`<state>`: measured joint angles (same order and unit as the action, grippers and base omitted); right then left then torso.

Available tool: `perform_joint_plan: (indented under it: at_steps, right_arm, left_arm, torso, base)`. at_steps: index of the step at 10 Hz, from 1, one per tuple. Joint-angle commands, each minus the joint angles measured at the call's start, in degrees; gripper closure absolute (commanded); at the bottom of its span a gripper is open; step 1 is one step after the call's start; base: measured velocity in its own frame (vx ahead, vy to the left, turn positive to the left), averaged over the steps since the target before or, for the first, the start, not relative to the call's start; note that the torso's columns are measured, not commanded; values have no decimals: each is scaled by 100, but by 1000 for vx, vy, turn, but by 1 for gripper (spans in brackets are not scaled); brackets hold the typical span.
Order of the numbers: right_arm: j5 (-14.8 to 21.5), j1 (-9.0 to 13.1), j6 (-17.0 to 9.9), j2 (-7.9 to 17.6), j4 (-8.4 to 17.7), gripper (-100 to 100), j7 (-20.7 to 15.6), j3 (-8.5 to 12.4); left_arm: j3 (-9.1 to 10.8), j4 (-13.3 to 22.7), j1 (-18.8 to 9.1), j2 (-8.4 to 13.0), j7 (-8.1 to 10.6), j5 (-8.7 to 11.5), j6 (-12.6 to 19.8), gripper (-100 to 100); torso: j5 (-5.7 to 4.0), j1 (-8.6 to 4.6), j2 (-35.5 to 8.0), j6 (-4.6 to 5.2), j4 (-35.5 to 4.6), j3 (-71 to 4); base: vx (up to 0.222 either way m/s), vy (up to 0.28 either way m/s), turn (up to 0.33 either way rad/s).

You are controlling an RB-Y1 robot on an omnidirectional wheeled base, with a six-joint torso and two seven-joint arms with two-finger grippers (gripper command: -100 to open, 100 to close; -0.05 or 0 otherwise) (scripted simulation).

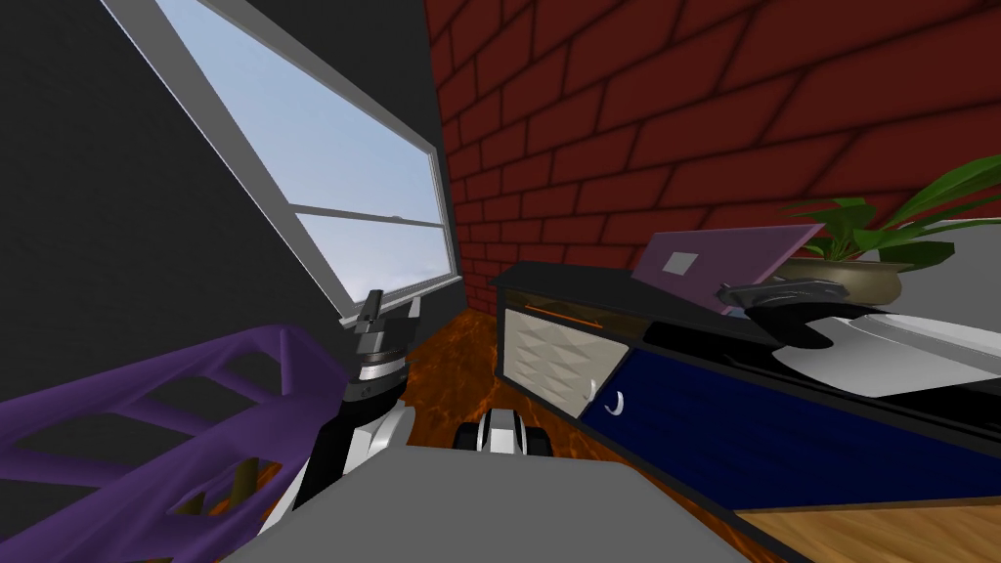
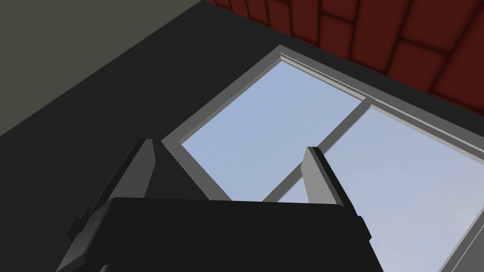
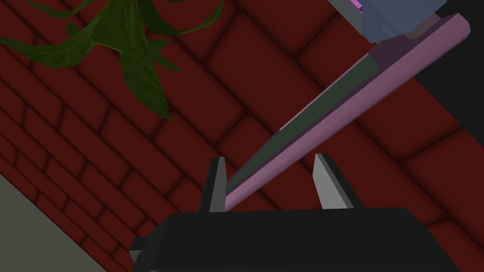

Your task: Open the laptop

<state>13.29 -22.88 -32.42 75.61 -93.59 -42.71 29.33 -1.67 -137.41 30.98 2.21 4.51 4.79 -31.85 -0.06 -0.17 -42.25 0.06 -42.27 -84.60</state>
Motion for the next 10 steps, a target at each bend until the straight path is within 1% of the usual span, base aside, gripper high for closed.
perform_joint_plan:
  at_steps: [1, 2, 3, 4, 5, 6, 7, 8, 10]
  right_arm:
    - [-400, 4, -31, 165, 148, 100, 100, 5]
    - [-570, 13, -52, 273, 236, 100, 165, 3]
    - [-687, 13, -52, 273, 236, 100, 165, 3]
    - [-884, 23, -74, 382, 323, 100, 230, 0]
    - [-942, 23, -74, 382, 323, 100, 230, 0]
    - [-1165, 32, -95, 490, 411, 100, 295, -3]
    - [-1048, 24, -76, 437, 364, 100, 259, 0]
    - [-1285, 41, -150, 496, 394, 100, 331, 3]
    - [-1639, 75, -292, 597, 440, 100, 456, 5]
  left_arm:
    - [0, 0, 0, 0, 0, 0, 0, 0]
    - [0, 0, 0, 0, 0, 0, 0, 0]
    - [0, 0, 0, 0, 0, 0, 0, 0]
    - [0, 0, 0, 0, 0, 0, 0, 0]
    - [0, 0, 0, 0, 0, 0, 0, 0]
    - [0, 0, 0, 0, 0, 0, 0, 0]
    - [0, 0, 0, 0, 0, 0, 0, 0]
    - [0, 0, 0, 0, 0, 0, 0, 0]
    - [0, 0, 0, 0, 0, 0, 0, 0]
  torso:
    - [0, 0, 2, 1, 0, -1]
    - [2, 2, 1, -2, 0, -1]
    - [6, 6, 1, -6, -2, -1]
    - [7, 11, 1, -5, -1, -1]
    - [6, 12, 0, -4, -1, -1]
    - [6, 13, 0, -3, -1, 1]
    - [6, 13, -3, -3, -2, 2]
    - [6, 16, -1, -3, -1, 2]
    - [2, 1, -4, -9, -1, 2]
  base:
    - [-25, 0, 18]
    - [-30, -3, 23]
    - [-26, -8, 14]
    - [-28, -4, 24]
    - [-24, -4, 13]
    - [-27, -2, 23]
    - [-12, -2, 8]
    - [-25, -19, 32]
    - [-55, -46, 72]
